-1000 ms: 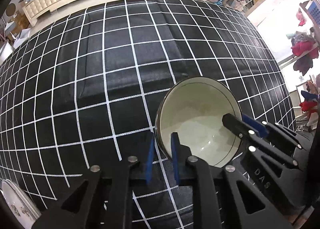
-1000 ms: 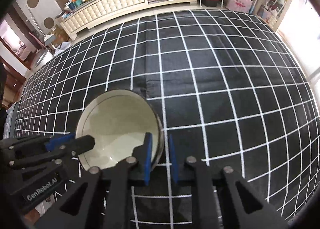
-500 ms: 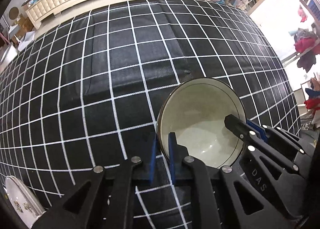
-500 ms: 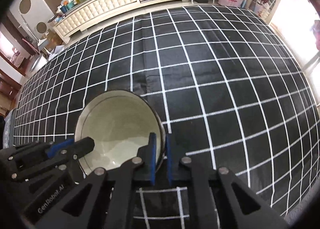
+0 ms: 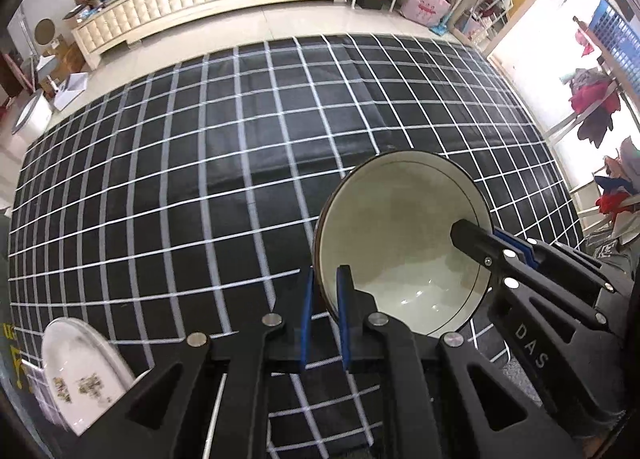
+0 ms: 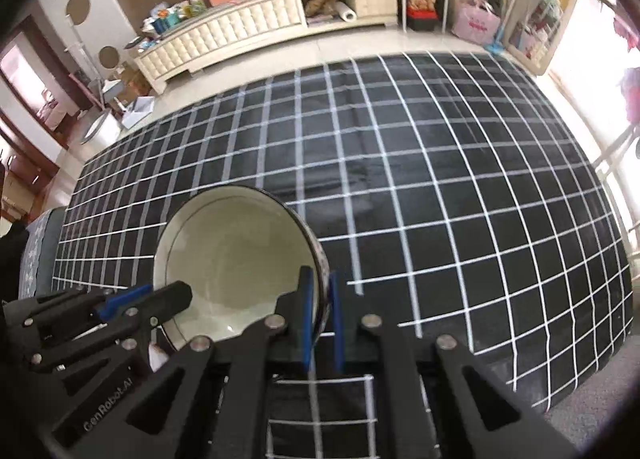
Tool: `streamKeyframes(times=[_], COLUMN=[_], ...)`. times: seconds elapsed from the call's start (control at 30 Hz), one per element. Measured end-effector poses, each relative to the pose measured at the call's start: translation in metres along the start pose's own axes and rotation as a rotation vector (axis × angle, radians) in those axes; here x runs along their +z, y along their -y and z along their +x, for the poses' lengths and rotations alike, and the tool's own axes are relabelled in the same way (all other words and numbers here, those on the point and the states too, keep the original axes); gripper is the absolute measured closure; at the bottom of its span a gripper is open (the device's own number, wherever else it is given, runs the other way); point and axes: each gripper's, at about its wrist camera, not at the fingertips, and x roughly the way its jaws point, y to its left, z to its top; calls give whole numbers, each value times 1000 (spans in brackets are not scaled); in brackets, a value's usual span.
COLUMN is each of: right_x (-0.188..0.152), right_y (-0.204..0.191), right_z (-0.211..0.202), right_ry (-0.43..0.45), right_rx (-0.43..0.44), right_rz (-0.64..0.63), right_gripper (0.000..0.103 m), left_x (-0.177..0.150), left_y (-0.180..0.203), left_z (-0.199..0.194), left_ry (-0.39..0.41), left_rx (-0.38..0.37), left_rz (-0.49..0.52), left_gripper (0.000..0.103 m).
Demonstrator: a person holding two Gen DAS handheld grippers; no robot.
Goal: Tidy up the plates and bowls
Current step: 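Carry the green-patterned bowl toward the stacked white bowls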
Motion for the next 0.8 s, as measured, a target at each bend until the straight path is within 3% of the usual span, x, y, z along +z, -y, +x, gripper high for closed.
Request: streamKeyframes(times=[0.4,0.8], right_x=[-18,-59], right_y=[-73,-123], right_z=[-26,-16], right_ry=[22,-51], right_rx=[49,61], right_rz=[-82,-121], right_gripper=[92,92], left_x=[-41,-108], left_y=[-70,-113], left_z=[-62,-70], left_ry=[58,22], left_rx=[23,28], left_rz=[-68,-97], left_gripper=[93,93])
